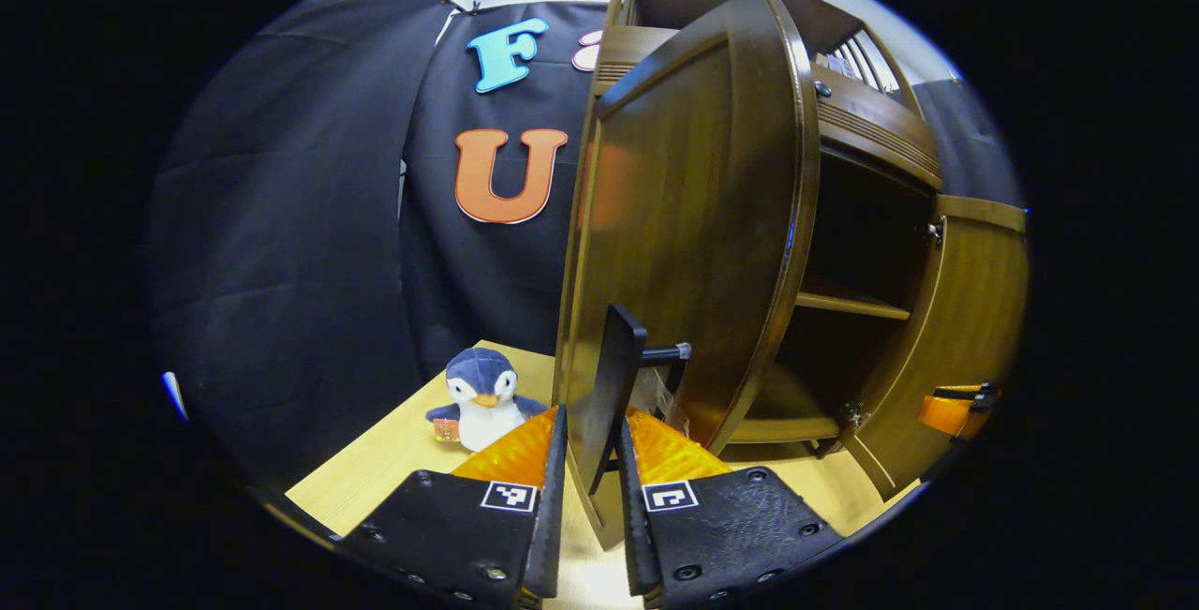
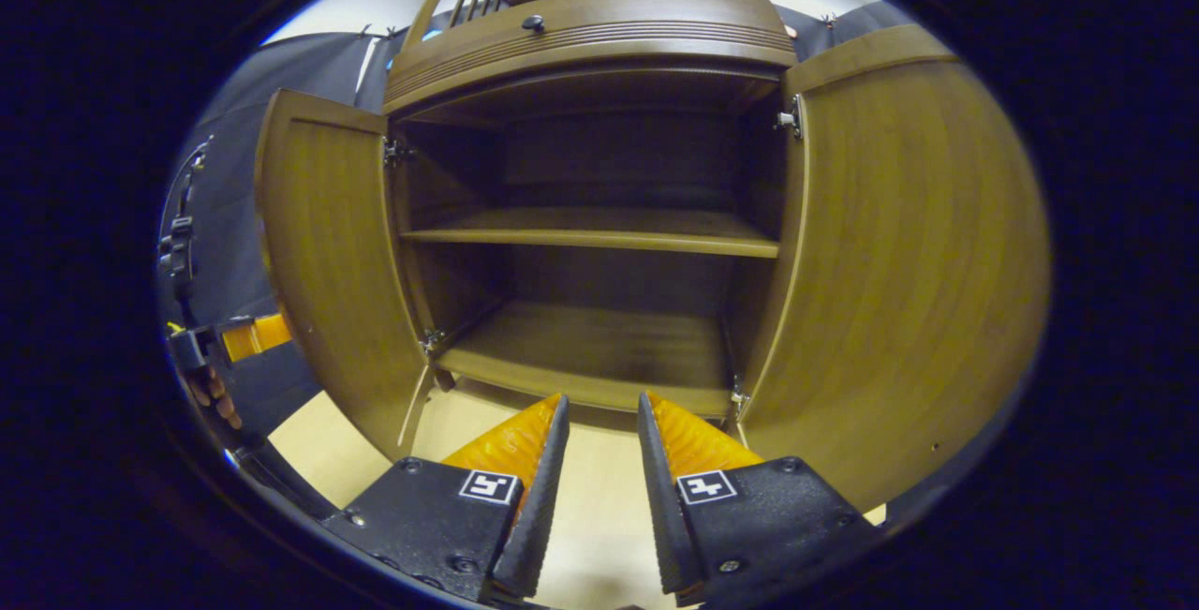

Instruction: Open the right door of the double-door shoe cabinet with the right hand, and open the left door with the left hand.

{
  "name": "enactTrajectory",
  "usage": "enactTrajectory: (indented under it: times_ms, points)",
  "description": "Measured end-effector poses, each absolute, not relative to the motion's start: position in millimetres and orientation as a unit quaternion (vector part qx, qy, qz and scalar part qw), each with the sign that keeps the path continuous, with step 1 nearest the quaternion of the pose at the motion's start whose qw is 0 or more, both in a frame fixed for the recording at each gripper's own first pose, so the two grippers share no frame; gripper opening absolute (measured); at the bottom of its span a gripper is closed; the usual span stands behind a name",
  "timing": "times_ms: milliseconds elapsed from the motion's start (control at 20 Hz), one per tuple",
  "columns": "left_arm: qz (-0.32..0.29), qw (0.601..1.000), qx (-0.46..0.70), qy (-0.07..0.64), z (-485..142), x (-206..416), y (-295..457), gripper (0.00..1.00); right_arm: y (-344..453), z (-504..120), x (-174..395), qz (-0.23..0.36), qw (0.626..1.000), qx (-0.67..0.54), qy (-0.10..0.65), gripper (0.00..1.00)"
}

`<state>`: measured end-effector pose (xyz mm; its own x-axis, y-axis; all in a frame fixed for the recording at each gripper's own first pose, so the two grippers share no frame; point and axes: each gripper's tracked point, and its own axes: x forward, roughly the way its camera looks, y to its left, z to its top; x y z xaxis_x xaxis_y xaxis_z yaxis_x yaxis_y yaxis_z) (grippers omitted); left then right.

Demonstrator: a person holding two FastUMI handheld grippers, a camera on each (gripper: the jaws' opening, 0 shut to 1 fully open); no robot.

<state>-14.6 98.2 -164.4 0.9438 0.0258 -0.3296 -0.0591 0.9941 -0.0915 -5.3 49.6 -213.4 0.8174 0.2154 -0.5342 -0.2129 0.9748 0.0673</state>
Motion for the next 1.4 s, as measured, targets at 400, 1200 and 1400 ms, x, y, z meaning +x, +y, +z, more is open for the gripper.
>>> enactTrajectory:
  times_ms: [400, 1200, 1400]
  points:
    - [0.043, 0.986, -0.039, 0.159, -156.6, -19.9, 137.1, 0.21, 49.6, -221.2, 6.1, 0.079, 0.953, 0.004, 0.292, 0.49]
    - [0.097, 0.985, -0.008, 0.144, -145.8, -41.8, 203.0, 0.20, 60.3, -170.9, 25.6, 0.068, 0.973, -0.022, 0.218, 0.49]
    - [0.135, 0.982, -0.006, 0.128, -131.9, -55.4, 221.4, 0.24, 62.9, -162.9, 26.1, 0.074, 0.975, -0.017, 0.209, 0.49]
